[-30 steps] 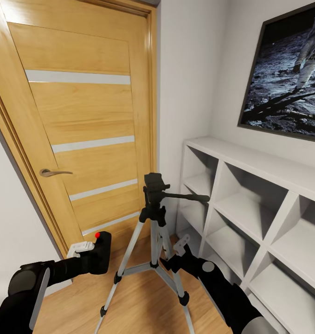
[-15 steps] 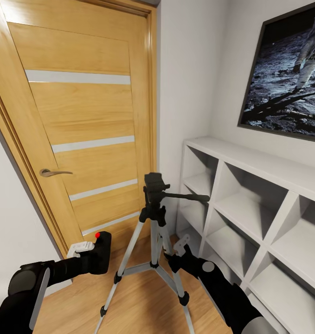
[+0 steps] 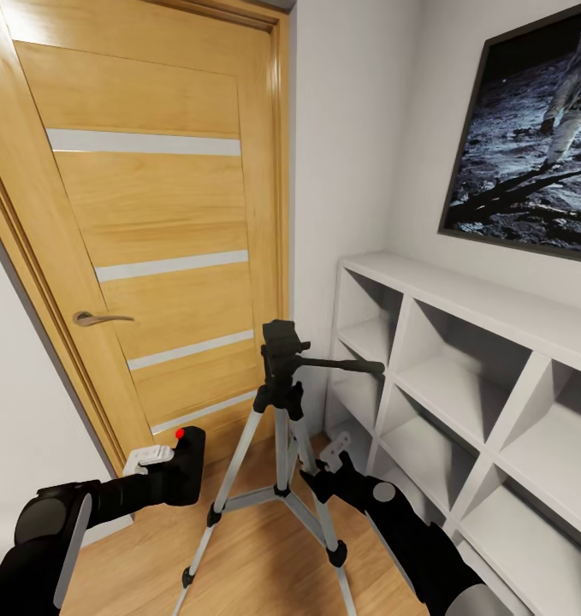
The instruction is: Attach the digital camera to the camera tripod in the bedroom.
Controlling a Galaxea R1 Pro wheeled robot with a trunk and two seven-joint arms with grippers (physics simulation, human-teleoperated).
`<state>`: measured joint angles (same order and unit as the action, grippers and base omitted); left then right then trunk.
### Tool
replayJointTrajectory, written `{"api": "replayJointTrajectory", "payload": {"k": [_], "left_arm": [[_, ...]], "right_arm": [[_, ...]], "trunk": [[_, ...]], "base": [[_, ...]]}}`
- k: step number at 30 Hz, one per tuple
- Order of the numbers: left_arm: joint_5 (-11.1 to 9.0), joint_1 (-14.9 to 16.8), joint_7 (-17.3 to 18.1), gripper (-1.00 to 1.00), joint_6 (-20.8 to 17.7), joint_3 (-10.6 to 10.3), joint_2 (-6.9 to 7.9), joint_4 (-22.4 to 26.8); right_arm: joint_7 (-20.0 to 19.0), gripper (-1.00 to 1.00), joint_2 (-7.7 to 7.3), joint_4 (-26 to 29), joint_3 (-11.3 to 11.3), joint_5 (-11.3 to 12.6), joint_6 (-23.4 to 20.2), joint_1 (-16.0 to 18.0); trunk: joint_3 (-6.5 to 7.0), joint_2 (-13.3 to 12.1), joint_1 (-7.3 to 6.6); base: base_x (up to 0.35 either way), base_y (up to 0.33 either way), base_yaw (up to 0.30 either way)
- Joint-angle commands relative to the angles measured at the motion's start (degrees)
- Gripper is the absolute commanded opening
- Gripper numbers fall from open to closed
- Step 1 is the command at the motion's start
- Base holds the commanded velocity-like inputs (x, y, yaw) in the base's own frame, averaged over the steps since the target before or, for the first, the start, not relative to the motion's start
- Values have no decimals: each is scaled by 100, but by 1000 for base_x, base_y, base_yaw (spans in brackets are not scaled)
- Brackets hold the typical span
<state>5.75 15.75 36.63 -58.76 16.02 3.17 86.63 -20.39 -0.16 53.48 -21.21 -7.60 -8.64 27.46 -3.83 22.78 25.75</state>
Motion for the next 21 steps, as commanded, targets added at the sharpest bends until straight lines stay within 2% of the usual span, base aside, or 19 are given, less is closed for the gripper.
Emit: {"api": "replayJointTrajectory", "payload": {"k": [1,9,10,11,12,16,18,21], "left_arm": [[46,7,62,-100,-29,6,1,10],[53,84,73,-100,-124,-21,95,219],[55,222,90,-100,-124,-65,225,255],[55,222,90,-100,-124,-65,225,255],[48,355,127,-100,-124,-207,359,275],[28,696,273,-100,-124,-537,727,267],[20,867,438,-100,-124,-636,906,245],[14,1113,866,-100,-124,-699,1127,183]], "right_arm": [[-19,-100,-2,13,-1,-42,-25,5],[-21,-100,-2,5,2,-41,-26,5],[-24,-100,-2,4,3,-41,-26,5],[-24,-100,-2,4,3,-41,-26,5],[-25,-100,-2,4,3,-40,-25,5],[-24,-100,-2,4,3,-42,-29,5],[-22,-100,-2,4,3,-41,-30,5],[-17,-100,-2,4,3,-41,-31,1]], "trunk": [[-13,14,4],[-13,14,4],[-13,14,4],[-13,14,4],[-13,14,4],[-13,14,4],[-13,14,4],[-13,14,4]], "base": [[0,0,0],[0,0,0],[0,0,0],[0,0,0],[0,0,0],[0,0,0],[0,0,0],[0,0,0]]}}
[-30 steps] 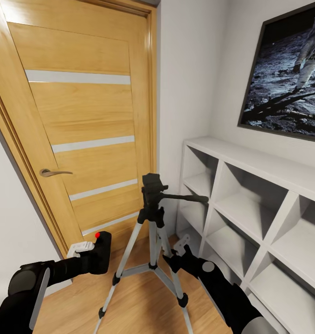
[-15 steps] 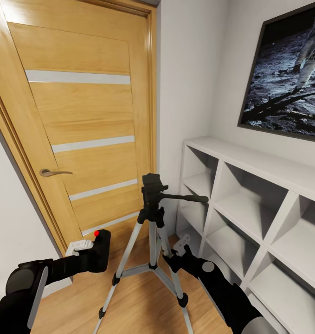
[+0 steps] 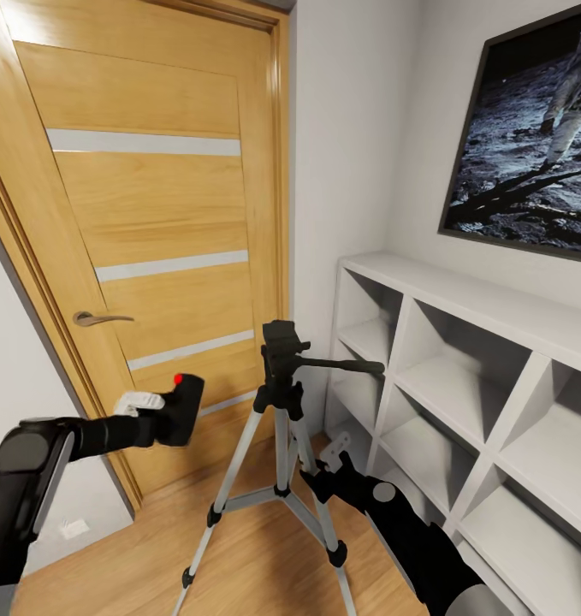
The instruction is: Attach the digital camera to the camera tripod in the bedroom.
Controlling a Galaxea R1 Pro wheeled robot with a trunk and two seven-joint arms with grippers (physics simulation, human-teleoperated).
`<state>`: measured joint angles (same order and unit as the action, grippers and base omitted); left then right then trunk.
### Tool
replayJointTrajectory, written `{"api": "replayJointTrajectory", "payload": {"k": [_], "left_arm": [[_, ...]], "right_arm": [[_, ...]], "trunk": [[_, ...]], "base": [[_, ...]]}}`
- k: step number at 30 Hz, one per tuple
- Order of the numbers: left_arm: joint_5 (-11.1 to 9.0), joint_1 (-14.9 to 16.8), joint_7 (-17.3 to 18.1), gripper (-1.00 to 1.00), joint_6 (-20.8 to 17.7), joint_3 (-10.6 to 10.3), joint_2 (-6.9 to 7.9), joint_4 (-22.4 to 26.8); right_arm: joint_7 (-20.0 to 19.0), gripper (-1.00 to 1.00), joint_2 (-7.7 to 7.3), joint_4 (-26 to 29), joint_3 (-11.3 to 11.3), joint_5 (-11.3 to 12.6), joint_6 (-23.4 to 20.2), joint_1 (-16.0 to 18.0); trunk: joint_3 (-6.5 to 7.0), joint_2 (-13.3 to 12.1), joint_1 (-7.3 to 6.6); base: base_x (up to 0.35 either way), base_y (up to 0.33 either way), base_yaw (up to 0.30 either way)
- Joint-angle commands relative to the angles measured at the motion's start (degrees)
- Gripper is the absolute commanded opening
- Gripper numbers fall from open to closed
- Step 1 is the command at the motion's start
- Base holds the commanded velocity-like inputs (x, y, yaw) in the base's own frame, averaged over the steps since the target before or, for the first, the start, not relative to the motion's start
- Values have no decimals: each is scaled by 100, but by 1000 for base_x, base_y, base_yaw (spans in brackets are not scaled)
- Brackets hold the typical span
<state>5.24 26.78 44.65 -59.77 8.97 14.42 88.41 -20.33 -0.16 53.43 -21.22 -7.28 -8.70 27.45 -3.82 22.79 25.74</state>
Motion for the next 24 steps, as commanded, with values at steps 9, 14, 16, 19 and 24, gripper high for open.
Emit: {"api": "replayJointTrajectory", "payload": {"k": [9,14,16,19,24], "left_arm": [[80,462,1109,-100,-23,171,380,-88],[-75,725,1485,-100,-23,672,380,-137],[-111,803,1488,-100,40,912,320,-184],[-130,886,1219,-100,196,1418,9,-241],[-232,960,509,-100,440,2353,-733,-326]], "right_arm": [[-16,-100,-1,9,4,-65,-26,-18],[-16,-100,-1,9,2,-62,-27,-26],[-15,-100,-1,9,-1,-63,-27,-28],[-17,-100,-1,9,-2,-63,-27,-33],[-21,-100,-1,9,-4,-63,-27,-33]], "trunk": [[-15,13,4],[-15,13,4],[-15,13,4],[-15,13,4],[-15,13,4]], "base": [[0,0,0],[0,0,0],[0,0,0],[0,0,0],[0,0,0]]}}
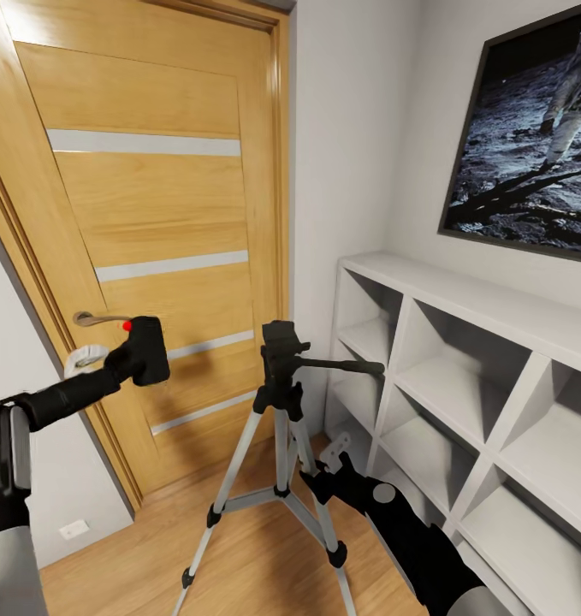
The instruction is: Attach the digital camera to the camera tripod in the bedroom.
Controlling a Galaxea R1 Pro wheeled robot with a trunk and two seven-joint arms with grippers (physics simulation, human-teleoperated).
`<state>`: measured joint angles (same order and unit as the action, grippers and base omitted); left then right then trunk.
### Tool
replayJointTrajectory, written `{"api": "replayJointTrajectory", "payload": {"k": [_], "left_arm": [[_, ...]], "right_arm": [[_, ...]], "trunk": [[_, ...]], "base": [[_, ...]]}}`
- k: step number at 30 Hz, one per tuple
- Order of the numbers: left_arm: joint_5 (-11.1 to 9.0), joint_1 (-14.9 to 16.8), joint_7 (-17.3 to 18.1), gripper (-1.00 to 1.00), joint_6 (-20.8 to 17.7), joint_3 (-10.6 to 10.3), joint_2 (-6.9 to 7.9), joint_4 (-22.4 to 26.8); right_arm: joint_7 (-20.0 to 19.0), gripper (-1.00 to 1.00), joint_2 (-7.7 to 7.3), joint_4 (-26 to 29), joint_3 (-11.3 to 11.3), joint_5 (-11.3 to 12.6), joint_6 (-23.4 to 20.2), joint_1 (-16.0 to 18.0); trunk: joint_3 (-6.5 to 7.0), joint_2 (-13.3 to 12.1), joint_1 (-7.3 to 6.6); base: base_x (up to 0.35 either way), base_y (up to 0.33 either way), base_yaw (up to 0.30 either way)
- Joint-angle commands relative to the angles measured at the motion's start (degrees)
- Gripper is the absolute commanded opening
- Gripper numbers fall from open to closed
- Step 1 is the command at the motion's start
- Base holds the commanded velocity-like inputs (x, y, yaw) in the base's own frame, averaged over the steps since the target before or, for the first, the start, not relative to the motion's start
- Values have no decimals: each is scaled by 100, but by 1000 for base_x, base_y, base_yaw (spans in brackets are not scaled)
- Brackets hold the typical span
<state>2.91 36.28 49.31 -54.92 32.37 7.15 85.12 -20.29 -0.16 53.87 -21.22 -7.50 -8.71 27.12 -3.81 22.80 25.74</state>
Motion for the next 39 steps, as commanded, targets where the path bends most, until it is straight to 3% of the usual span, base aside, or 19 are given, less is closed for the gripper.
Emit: {"api": "replayJointTrajectory", "payload": {"k": [1,3,6,11,14,19,20,23,25,27,28,29,32,39], "left_arm": [[-18,77,-91,-100,66,275,-254,-28],[-36,124,-179,-100,154,488,-422,-74],[-55,151,-231,-100,262,739,-554,-212],[-114,124,35,-100,659,935,-549,-382],[-259,114,538,-100,982,997,-474,-437],[-485,106,1210,-100,1152,1117,-359,-450],[-616,108,1623,-100,1179,1152,-286,-447],[-749,118,2195,-100,1206,1095,-163,-442],[-794,116,2433,-100,1241,903,-47,-441],[-833,113,2579,-100,1325,566,103,-437],[-853,117,2629,-100,1392,354,184,-431],[-882,144,2701,-100,1534,-114,332,-416],[-914,283,2761,-100,1677,-815,494,-390],[-962,846,2831,-100,1819,-2022,744,-412]], "right_arm": [[-26,-100,-2,-35,-4,-39,-26,0],[-28,-100,-2,-32,-2,-38,-26,-2],[-29,-100,-2,-29,1,-35,-24,-3],[-28,-100,-2,-25,3,-33,-23,-10],[-23,-100,-2,-23,-1,-36,-31,-12],[-20,-100,-2,-19,-2,-37,-38,-13],[-20,-100,-2,-18,-3,-39,-37,-13],[-19,-100,-2,-18,-3,-40,-34,-13],[-19,-100,-2,-18,-4,-40,-31,-13],[-19,-100,-2,-17,-4,-40,-29,-13],[-19,-100,-2,-17,-4,-40,-29,-13],[-19,-100,-2,-17,-5,-41,-28,-13],[-17,-100,-2,-17,-5,-41,-23,-13],[-18,-100,-2,-17,-5,-41,-21,-13]], "trunk": [[-15,11,5],[-15,11,5],[-15,11,5],[-15,11,5],[-15,11,5],[-15,11,5],[-15,11,5],[-15,11,5],[-15,11,5],[-15,11,5],[-15,11,5],[-15,11,5],[-15,11,5],[-15,11,5]], "base": [[0,0,0],[0,0,0],[0,0,0],[0,0,0],[0,0,0],[0,0,0],[0,0,0],[0,0,0],[0,0,0],[0,0,0],[0,0,0],[0,0,0],[0,0,0],[0,0,0]]}}
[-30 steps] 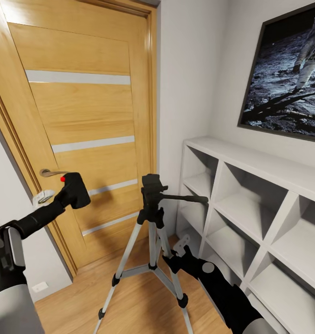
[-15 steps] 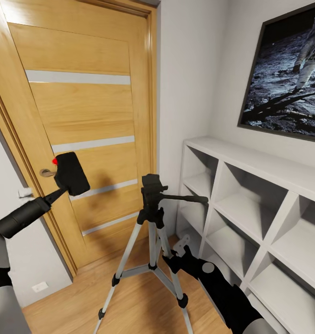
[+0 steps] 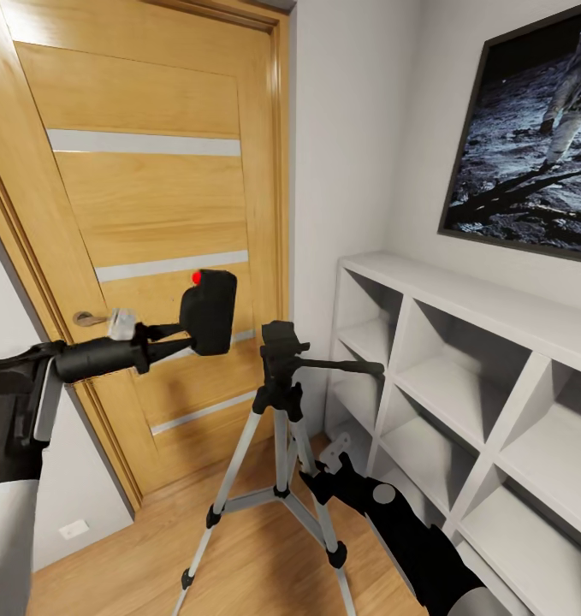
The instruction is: Attach the digital camera to the camera tripod in the bedroom.
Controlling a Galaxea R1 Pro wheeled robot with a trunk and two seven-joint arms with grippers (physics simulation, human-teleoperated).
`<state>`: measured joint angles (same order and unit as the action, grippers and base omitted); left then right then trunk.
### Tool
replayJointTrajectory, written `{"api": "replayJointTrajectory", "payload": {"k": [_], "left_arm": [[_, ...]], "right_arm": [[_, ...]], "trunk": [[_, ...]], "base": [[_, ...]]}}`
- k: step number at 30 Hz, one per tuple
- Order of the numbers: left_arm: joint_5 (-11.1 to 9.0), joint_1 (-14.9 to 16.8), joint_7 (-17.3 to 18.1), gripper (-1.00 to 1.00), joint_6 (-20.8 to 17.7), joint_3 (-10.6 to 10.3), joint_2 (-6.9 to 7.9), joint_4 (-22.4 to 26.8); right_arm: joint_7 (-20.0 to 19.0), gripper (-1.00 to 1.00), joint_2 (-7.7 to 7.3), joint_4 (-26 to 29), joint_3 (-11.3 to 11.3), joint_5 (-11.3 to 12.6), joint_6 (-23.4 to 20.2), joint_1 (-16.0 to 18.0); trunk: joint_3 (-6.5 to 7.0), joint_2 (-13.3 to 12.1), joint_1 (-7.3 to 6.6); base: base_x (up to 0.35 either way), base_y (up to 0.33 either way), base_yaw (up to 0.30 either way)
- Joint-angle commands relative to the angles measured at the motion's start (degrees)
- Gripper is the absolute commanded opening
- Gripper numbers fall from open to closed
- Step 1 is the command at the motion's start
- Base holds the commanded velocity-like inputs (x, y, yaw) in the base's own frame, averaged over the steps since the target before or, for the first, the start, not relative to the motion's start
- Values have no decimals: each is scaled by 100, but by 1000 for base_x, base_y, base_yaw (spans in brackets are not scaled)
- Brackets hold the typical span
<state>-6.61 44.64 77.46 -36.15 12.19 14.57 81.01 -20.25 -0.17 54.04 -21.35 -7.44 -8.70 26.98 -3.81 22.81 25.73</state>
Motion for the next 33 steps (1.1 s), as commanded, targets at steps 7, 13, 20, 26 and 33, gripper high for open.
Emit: {"api": "replayJointTrajectory", "payload": {"k": [7,13,20,26,33], "left_arm": [[-30,792,15,-100,-57,-1085,341,-117],[-23,1554,43,-100,-127,-1827,646,-406],[-42,2981,226,-100,-128,-3546,880,-1508],[-90,3908,389,-100,-117,-4520,874,-2265],[-215,4906,524,-100,-91,-5562,830,-2929]], "right_arm": [[-17,-100,3,-38,8,-47,-21,0],[-15,-100,4,-42,8,-51,-21,0],[-14,-100,7,-43,8,-49,-22,0],[-9,-100,8,-43,7,-53,-22,0],[-11,-100,8,-43,1,-55,-23,0]], "trunk": [[-16,11,5],[-16,11,5],[-16,11,5],[-16,11,5],[-16,11,5]], "base": [[0,0,0],[0,0,0],[0,0,0],[0,0,0],[0,0,0]]}}
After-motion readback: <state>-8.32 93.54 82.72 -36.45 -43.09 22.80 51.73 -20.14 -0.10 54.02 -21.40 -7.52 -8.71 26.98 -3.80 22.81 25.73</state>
